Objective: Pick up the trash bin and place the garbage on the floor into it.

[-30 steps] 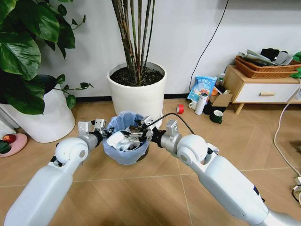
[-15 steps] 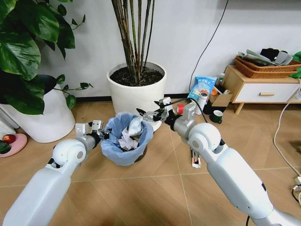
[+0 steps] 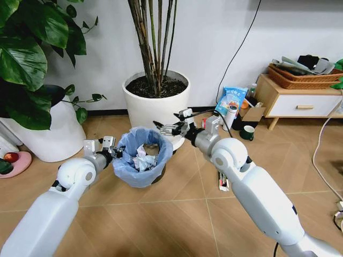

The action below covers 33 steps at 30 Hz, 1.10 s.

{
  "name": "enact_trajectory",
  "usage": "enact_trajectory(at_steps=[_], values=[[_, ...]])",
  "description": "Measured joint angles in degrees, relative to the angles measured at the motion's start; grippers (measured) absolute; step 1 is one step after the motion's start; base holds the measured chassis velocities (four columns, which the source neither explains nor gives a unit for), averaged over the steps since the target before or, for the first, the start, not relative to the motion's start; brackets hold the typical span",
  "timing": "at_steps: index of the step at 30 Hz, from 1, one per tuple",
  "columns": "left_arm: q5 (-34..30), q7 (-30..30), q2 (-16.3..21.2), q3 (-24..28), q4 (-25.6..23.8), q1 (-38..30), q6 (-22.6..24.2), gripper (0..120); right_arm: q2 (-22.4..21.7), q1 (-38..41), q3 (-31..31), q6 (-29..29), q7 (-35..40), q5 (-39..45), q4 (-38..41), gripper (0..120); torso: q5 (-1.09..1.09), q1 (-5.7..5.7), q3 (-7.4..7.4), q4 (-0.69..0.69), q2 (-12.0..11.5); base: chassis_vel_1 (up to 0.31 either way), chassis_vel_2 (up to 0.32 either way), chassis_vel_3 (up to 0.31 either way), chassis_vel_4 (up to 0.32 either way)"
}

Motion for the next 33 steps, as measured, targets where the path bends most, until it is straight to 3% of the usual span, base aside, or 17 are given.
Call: enact_trajectory(at_steps=[7, 9, 19, 28, 33], values=[[0.5, 0.39, 0.03, -0.64, -0.62, 0.43, -0.04, 0, -0.85, -2.91, 5.02, 1.01, 3.25, -1.71, -6.96, 100, 0.0, 0.0, 0.0, -0.02, 0.0, 0.0, 0.0, 0.0, 0.0], [0.58, 0.46, 0.14, -1.08, -1.05, 0.99, -0.07, 0, 0.97, -4.73, 6.75, 3.3, 5.0, -5.34, -13.88, 100, 0.03, 0.0, 0.01, -0.02, 0.0, 0.0, 0.0, 0.0, 0.0], [0.63, 1.06, 1.66, -1.83, -2.6, 2.85, -0.19, 0, 7.3, -8.19, 11.03, 6.69, 8.71, -13.19, -30.9, 100, 0.0, 0.0, 0.0, 0.0, 0.0, 0.0, 0.0, 0.0, 0.0], [0.7, 1.4, 1.83, -1.9, -3.11, 3.39, -0.33, 0, 9.61, -8.42, 15.67, 11.16, 6.31, -18.48, -45.68, 100, 0.02, 0.0, 0.0, 0.0, 0.0, 0.0, 0.0, 0.0, 0.0], [0.93, 1.46, 1.54, -1.78, -3.17, 3.44, -0.4, 0, 9.55, -8.67, 17.24, 12.08, 4.53, -18.93, -49.36, 100, 0.03, 0.0, 0.0, -0.01, 0.0, 0.0, 0.0, 0.0, 0.0]])
